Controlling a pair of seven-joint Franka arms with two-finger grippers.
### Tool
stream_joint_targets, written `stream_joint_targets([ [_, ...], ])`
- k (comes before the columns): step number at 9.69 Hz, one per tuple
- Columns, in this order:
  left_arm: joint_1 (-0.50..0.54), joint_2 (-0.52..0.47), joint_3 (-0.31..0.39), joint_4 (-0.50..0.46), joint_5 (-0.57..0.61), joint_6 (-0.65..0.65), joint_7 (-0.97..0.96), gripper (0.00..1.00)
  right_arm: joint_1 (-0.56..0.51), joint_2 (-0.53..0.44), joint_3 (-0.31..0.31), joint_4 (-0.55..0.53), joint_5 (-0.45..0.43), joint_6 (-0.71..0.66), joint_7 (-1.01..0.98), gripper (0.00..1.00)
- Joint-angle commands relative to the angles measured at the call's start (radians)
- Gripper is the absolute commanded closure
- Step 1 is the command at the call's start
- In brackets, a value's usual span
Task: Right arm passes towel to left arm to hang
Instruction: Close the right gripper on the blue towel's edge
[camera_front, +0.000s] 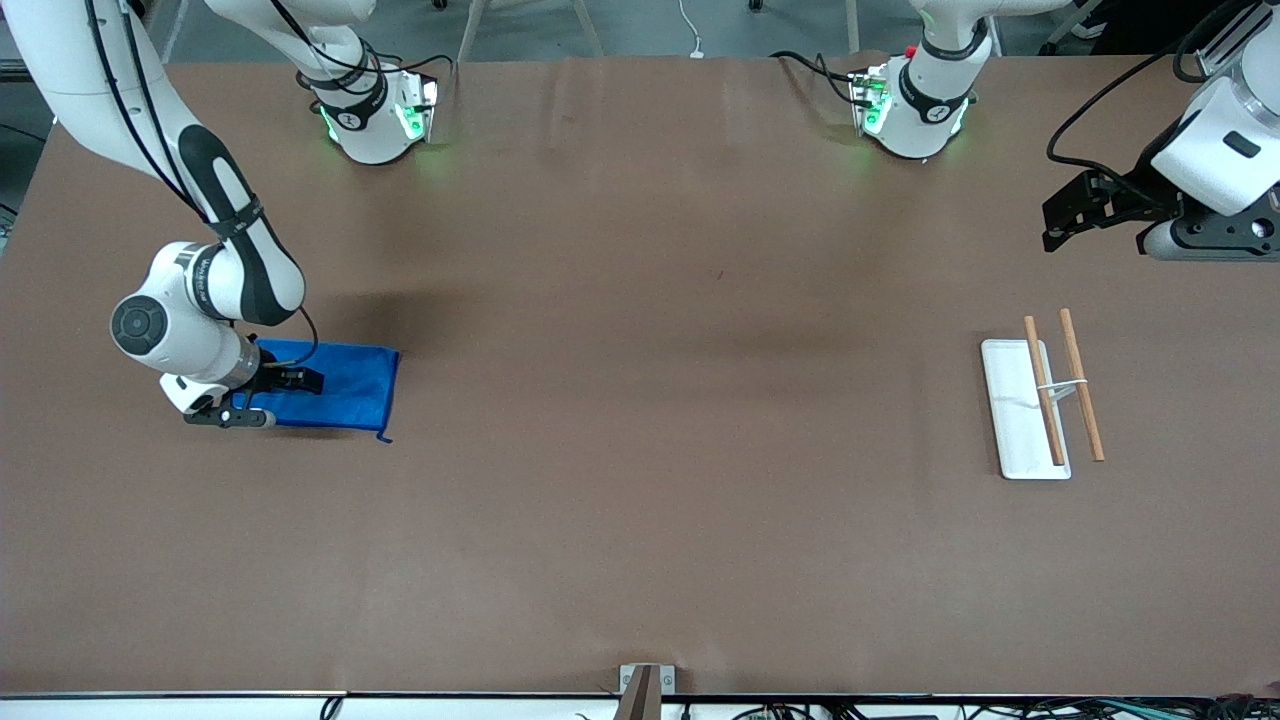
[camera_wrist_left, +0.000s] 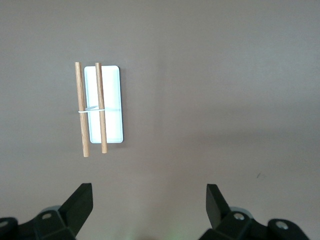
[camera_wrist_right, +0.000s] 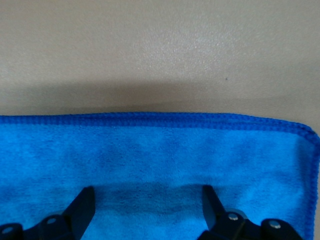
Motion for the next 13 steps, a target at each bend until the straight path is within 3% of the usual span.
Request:
stream_joint_targets([
  [1, 0.002, 0.020, -0.002, -0.005, 0.018, -0.003, 0.011, 0.00, -0.006, 0.002, 0.003, -0.012, -0.006, 0.014, -0.016, 0.42],
  [2, 0.002, 0.020, -0.002, -0.005, 0.016, -0.003, 0.011, 0.00, -0.008, 0.000, 0.003, -0.014, -0.006, 0.007, -0.031, 0.72],
  [3, 0.000, 0.020, -0.001, -0.005, 0.018, -0.003, 0.011, 0.00, -0.009, 0.000, 0.003, -0.014, -0.006, -0.003, -0.031, 0.95],
  [4, 0.002, 0.020, -0.002, -0.005, 0.016, -0.003, 0.012, 0.00, -0.011, 0.000, 0.003, -0.011, -0.006, -0.005, -0.031, 0.99],
  [8, 0.002, 0.020, -0.002, -0.005, 0.016, -0.003, 0.011, 0.00, -0.005, -0.016, 0.005, 0.008, 0.007, -0.090, -0.019, 0.99],
  [10, 0.002, 0.020, -0.002, -0.003, 0.016, -0.003, 0.012, 0.00, 0.009, -0.082, 0.012, 0.060, 0.029, -0.262, -0.010, 0.99],
  [13, 0.000, 0.020, -0.002, -0.005, 0.016, -0.003, 0.011, 0.00, 0.040, -0.150, 0.026, 0.276, 0.219, -0.639, 0.009, 0.99],
])
